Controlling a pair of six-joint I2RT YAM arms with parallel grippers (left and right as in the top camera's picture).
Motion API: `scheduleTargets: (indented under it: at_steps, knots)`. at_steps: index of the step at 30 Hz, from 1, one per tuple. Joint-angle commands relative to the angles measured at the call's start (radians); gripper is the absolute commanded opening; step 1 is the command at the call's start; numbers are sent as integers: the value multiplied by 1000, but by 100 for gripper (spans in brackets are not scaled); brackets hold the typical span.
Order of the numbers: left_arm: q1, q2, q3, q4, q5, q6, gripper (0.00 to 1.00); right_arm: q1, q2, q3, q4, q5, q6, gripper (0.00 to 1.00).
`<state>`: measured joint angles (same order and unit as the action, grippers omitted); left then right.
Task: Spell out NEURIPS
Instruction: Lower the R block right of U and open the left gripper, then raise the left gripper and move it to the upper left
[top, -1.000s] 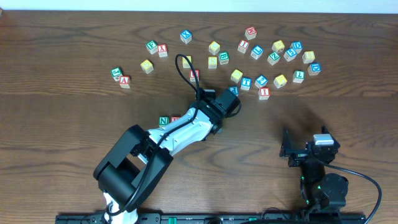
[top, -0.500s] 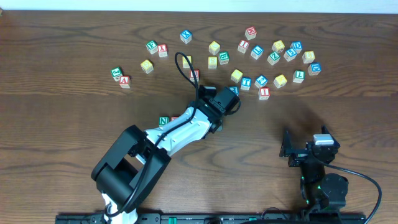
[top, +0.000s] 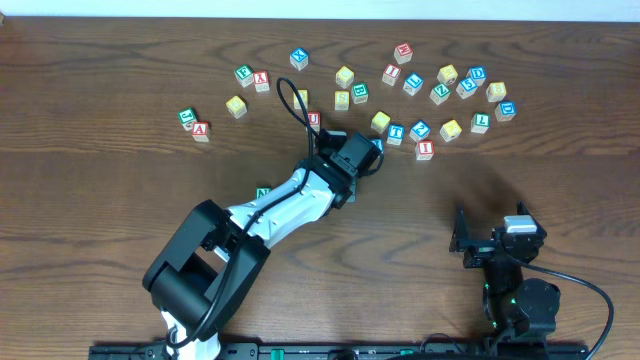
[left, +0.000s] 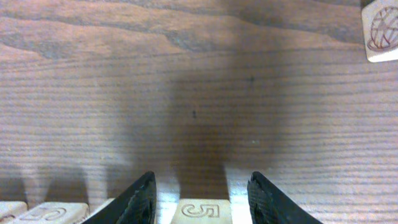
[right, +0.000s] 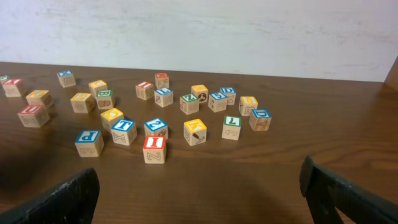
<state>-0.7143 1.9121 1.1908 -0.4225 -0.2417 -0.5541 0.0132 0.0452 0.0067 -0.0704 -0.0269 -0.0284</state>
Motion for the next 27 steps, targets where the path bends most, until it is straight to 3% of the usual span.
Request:
scheduleTargets:
  at_steps: [1,16,27]
  knots:
    - [20,-26,39,-1,-18,31,47,-6,-3,-1,-5,-2,17,99]
    - [32,-213,52,-11,-27,117,47,-6,-3,-1,-5,-2,17,99]
    - [41,-372,52,-127,-116,142,47,-6,-3,-1,-5,-2,17,99]
